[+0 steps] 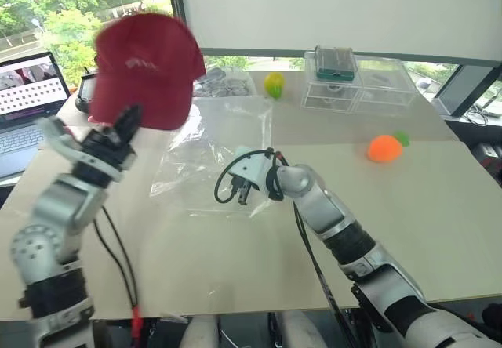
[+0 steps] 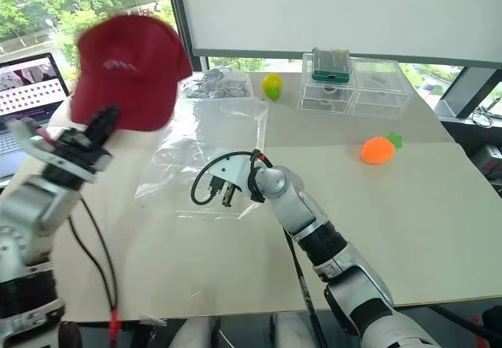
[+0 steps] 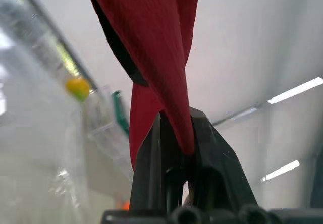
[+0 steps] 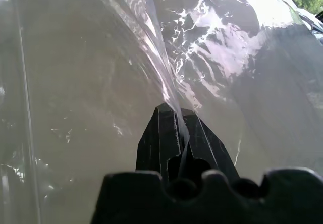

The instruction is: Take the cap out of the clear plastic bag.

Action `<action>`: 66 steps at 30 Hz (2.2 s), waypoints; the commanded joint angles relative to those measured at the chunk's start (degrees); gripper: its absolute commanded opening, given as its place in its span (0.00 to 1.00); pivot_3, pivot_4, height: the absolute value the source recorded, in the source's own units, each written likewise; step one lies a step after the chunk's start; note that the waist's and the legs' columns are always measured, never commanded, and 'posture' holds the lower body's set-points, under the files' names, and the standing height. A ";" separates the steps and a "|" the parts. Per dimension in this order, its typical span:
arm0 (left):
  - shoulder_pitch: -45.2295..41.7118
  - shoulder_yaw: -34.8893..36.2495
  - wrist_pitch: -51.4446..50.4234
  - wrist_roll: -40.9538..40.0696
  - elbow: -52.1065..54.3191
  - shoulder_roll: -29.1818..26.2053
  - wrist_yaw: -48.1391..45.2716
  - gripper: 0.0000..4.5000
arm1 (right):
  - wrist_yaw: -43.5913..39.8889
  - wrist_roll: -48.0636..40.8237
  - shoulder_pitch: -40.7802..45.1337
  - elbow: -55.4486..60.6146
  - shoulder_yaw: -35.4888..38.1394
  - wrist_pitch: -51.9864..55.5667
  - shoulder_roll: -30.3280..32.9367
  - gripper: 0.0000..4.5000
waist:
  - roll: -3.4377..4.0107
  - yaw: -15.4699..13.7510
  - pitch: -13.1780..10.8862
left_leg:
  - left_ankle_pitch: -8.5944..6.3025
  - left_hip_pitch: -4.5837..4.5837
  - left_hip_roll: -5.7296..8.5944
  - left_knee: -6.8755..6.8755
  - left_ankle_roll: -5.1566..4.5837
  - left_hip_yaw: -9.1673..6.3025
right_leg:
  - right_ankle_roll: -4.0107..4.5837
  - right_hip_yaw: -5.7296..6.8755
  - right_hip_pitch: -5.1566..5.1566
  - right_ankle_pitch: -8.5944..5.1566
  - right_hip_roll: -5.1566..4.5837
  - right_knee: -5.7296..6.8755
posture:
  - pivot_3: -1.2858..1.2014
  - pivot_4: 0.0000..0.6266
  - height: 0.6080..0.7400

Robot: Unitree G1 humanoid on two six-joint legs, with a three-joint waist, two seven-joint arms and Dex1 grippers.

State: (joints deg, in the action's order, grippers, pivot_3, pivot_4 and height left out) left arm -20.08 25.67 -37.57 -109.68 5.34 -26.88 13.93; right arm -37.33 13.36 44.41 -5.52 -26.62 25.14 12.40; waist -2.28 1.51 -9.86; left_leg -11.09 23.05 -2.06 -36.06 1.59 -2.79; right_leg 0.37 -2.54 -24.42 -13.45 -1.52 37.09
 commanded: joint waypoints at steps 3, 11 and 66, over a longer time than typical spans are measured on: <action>2.99 -3.62 -0.22 4.37 -2.89 3.97 5.39 0.01 | 0.34 0.90 -0.72 6.26 1.28 3.79 1.18 0.00 | 0.00 0.06 0.00 | 0.00 0.07 -0.01 0.05 0.00 -0.04 | 0.00 0.04 -0.09 0.00 0.01 0.01 | 0.52 0.24 1.00; 2.15 -5.86 -1.27 11.86 -11.89 8.35 8.70 0.01 | 1.21 1.21 -2.40 9.89 1.89 8.03 1.83 0.00 | 0.00 -0.46 0.00 | 0.03 -0.17 0.04 0.01 0.04 -0.03 | -0.02 0.04 0.15 -0.01 0.00 0.02 | 0.52 0.24 1.00; 22.06 -2.72 10.86 76.66 9.64 -7.17 -5.61 1.00 | 17.87 -19.90 -13.31 12.93 36.23 14.62 6.66 1.00 | 0.03 0.50 -0.25 | -0.01 0.26 0.06 0.43 0.29 0.21 | -0.08 -0.25 -0.37 -0.15 -0.09 -0.28 | 0.52 0.24 1.00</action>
State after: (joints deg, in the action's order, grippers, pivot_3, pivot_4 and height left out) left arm 2.42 22.36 -30.89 -37.50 14.96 -35.55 5.83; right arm -23.27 -9.32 32.01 6.96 10.15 45.64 19.07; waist -2.24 2.01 -10.11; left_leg -11.12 23.47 -1.98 -35.62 1.90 -2.58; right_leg 0.28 -2.79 -24.96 -13.61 -1.64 36.82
